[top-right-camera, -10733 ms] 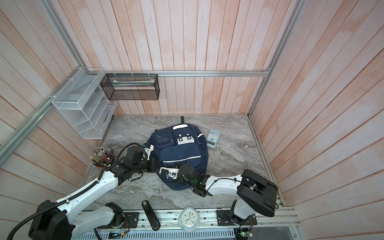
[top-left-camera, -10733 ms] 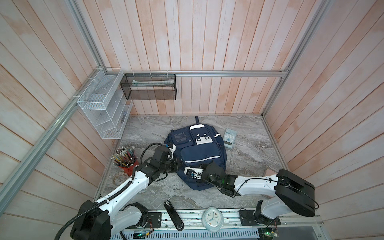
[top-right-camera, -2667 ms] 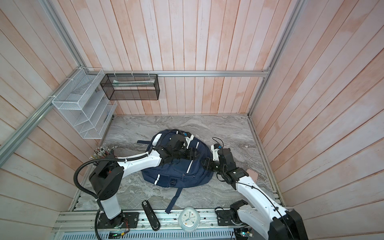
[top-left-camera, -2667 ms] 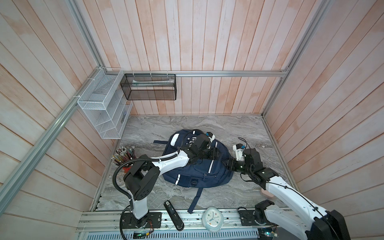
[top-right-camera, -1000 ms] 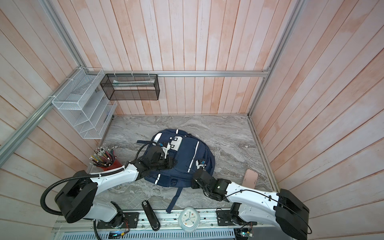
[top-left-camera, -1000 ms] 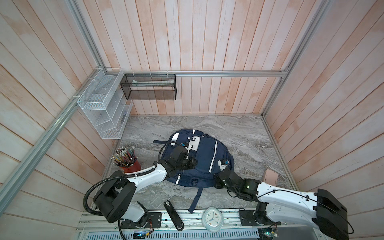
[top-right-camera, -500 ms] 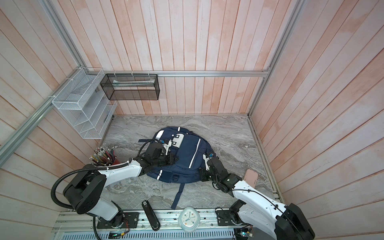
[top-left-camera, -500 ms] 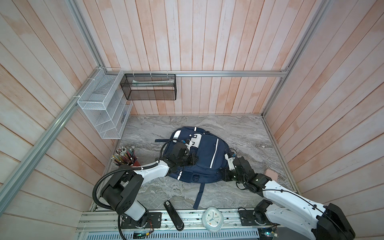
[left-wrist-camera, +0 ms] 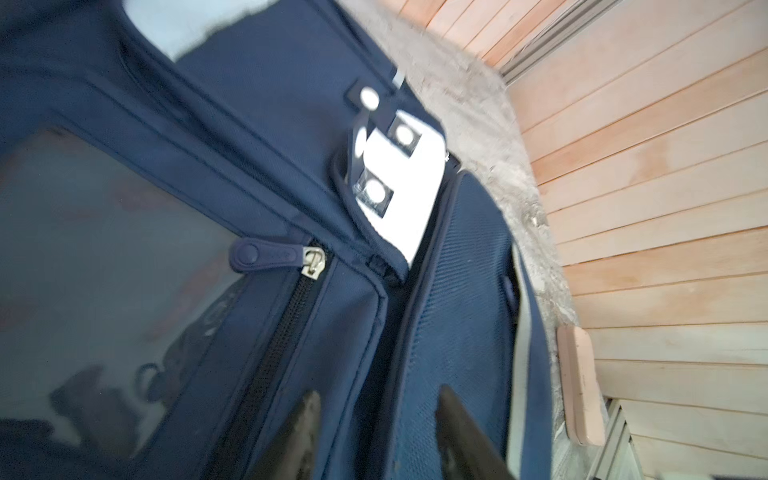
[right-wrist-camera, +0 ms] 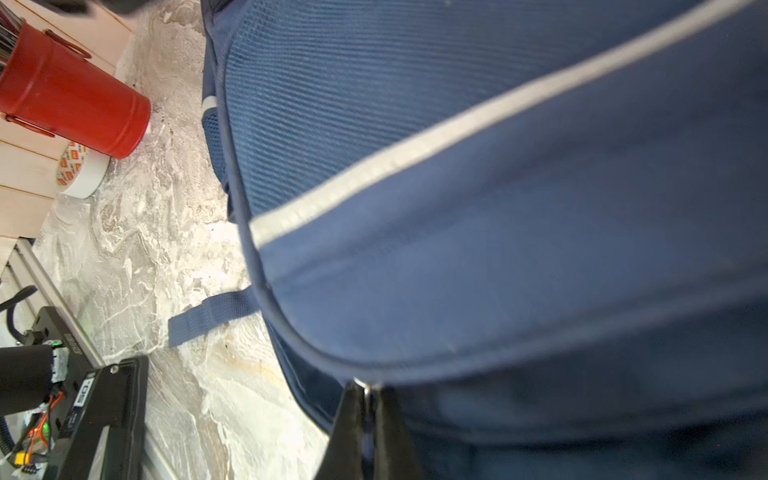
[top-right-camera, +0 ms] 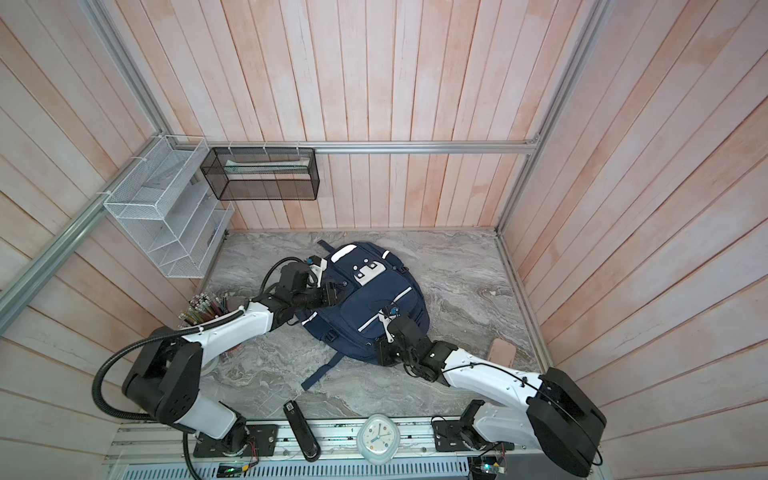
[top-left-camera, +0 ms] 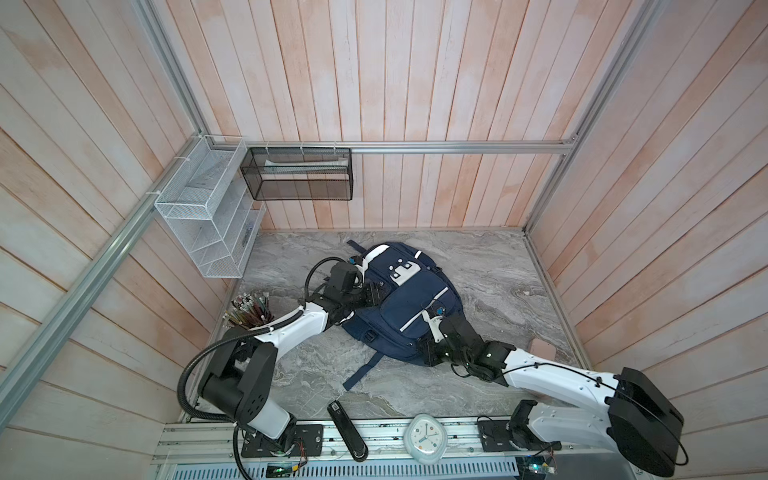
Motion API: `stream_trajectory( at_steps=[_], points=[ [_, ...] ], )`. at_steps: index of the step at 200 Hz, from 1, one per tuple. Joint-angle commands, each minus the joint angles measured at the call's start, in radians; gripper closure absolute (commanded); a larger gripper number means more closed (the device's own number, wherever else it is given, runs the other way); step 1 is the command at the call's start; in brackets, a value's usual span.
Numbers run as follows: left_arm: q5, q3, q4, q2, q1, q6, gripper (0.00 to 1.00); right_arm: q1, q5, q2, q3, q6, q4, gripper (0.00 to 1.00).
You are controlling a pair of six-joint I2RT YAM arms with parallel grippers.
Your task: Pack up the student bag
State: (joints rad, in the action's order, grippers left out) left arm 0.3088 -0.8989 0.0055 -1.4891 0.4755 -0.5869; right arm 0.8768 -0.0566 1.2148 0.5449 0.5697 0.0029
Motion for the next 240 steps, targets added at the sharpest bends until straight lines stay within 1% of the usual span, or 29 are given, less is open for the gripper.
stream_trajectory(
  at_steps=[1,11,27,46,62,76,96,101,109,112,119,123,137,154,174,203,212,223,240],
  points=[
    [-0.014,0.106,-0.029,0.126,0.017,-0.054,0.45,0.033,-0.018,0.062,0.073,0.027,0.137,1.0],
    [-0.005,0.173,-0.007,0.166,0.042,-0.1,0.43,0.048,-0.018,0.099,0.096,0.023,0.148,1.0],
    [-0.004,0.251,0.053,0.199,0.106,-0.168,0.42,0.086,-0.015,0.142,0.126,0.005,0.161,1.0],
    [-0.013,0.3,0.158,0.191,0.167,-0.221,0.39,0.114,-0.008,0.165,0.136,0.008,0.167,1.0],
    [-0.022,0.304,0.219,0.156,0.181,-0.237,0.37,0.122,-0.016,0.169,0.131,0.013,0.179,1.0],
    [-0.048,0.282,0.22,0.119,0.181,-0.223,0.38,0.133,-0.02,0.166,0.13,0.006,0.178,1.0],
    [-0.052,0.245,0.182,0.074,0.181,-0.194,0.46,0.136,0.001,0.146,0.123,0.008,0.158,1.0],
    [-0.044,0.243,0.178,0.067,0.181,-0.194,0.49,0.137,0.014,0.137,0.117,0.01,0.152,1.0],
    [-0.039,0.244,0.177,0.066,0.181,-0.192,0.63,0.134,0.032,0.122,0.106,0.01,0.142,1.0],
    [-0.04,0.244,0.174,0.066,0.18,-0.191,0.69,0.133,0.042,0.116,0.101,0.01,0.138,1.0],
    [-0.043,0.25,0.165,0.072,0.178,-0.188,0.9,0.13,0.072,0.104,0.093,0.017,0.114,1.0],
    [-0.047,0.251,0.159,0.077,0.175,-0.184,0.99,0.123,0.086,0.099,0.087,0.014,0.101,1.0],
    [-0.043,0.261,0.135,0.102,0.158,-0.172,1.0,0.084,0.104,0.073,0.063,-0.01,0.04,1.0],
    [-0.026,0.281,0.097,0.15,0.111,-0.157,1.0,-0.002,0.12,0.032,0.028,-0.039,-0.034,1.0],
    [-0.013,0.297,0.042,0.207,0.054,-0.121,1.0,-0.142,0.116,-0.016,-0.004,-0.09,-0.099,1.0],
    [-0.005,0.298,-0.022,0.244,-0.008,-0.065,1.0,-0.33,0.101,-0.05,-0.01,-0.152,-0.105,1.0],
    [-0.002,0.302,-0.024,0.244,-0.024,-0.056,1.0,-0.357,0.08,-0.05,0.005,-0.166,-0.112,1.0],
    [0.007,0.293,-0.02,0.227,-0.045,-0.044,1.0,-0.359,0.048,-0.048,0.023,-0.189,-0.13,1.0],
    [0.012,0.254,-0.019,0.175,-0.074,-0.016,1.0,-0.342,-0.004,-0.049,0.023,-0.159,-0.144,1.0]
  ],
)
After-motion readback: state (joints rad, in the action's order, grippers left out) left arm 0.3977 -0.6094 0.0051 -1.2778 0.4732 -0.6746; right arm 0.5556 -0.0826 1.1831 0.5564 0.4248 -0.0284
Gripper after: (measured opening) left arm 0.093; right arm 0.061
